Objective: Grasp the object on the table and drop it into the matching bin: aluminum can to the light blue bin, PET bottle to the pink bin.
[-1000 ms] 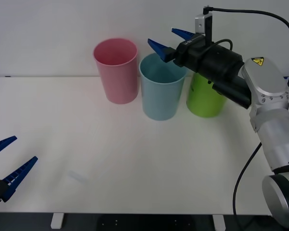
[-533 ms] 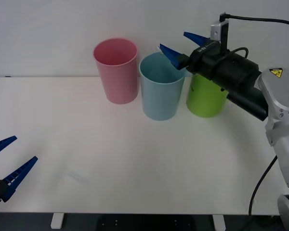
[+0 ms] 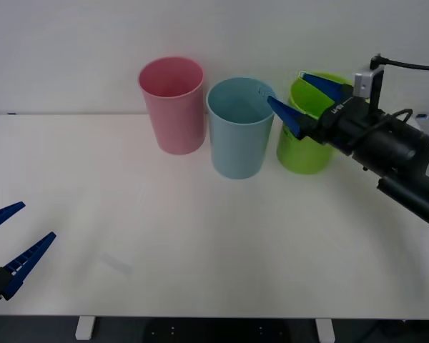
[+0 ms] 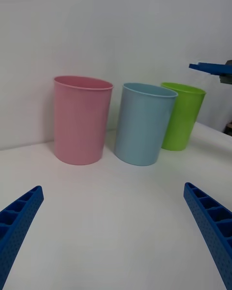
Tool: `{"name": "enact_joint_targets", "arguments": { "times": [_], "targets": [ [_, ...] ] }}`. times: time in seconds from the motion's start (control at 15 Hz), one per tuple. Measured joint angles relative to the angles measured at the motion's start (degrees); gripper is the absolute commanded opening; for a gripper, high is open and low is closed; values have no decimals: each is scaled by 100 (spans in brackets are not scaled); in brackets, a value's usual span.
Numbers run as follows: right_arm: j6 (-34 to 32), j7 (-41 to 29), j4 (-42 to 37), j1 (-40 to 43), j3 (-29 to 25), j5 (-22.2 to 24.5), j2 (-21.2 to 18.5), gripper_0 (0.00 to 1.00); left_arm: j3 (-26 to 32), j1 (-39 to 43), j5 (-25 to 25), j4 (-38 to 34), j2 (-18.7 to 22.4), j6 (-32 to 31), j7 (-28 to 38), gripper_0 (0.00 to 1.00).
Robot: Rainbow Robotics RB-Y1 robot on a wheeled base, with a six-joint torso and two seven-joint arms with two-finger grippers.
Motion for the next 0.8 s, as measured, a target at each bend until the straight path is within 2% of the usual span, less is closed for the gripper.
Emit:
{"name": "enact_joint_targets", "arguments": {
  "times": [0.2,0.4,0.8],
  "targets": [
    [85,72,-708,854,-143,-232,-218,100,0,0,0,0,0,0,1,100],
    [87,233,-1205,1615,-389,-301,-244,100,0,0,0,0,0,0,0,100],
    [39,1532,-1525,2811,-842,-478,-247,100,0,0,0,0,0,0,0,100]
  ]
}}
